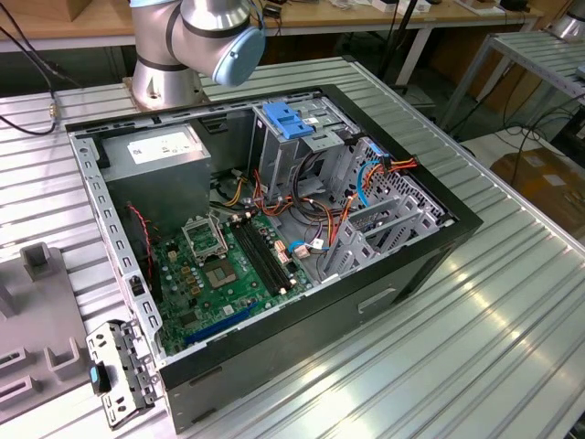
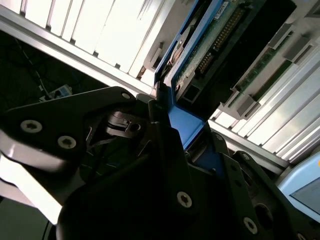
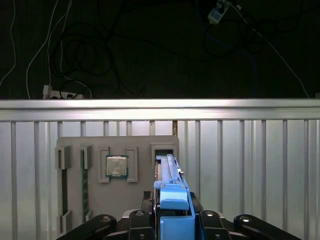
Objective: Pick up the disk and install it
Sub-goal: 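Pick up the disk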
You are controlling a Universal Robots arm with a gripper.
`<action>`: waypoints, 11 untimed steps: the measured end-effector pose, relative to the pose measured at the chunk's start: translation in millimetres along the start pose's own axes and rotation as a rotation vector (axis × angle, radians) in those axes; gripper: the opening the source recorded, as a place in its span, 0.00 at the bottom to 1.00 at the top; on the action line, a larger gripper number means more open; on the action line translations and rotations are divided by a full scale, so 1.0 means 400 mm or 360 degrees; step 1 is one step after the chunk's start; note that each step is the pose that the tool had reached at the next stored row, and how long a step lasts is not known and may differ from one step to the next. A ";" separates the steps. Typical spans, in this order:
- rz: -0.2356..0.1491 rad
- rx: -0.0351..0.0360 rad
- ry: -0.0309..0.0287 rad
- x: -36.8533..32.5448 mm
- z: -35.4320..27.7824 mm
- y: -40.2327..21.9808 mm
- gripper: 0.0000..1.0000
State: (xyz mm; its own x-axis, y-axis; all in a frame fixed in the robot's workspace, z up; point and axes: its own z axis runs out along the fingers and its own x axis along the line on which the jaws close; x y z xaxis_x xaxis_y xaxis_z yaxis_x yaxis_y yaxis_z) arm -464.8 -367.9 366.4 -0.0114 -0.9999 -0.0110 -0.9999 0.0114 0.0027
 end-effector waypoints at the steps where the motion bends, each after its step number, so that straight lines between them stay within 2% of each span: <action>1: 0.0000 0.0000 0.00001 0.000 0.000 0.000 0.37; 11: 0.0000 0.0000 0.00001 0.000 -0.006 0.000 0.37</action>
State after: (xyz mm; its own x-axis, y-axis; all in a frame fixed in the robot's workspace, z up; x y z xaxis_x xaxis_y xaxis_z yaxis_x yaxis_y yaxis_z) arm -464.8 -367.9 368.7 -0.0114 -0.9999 -0.0109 -0.9999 0.0114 0.0028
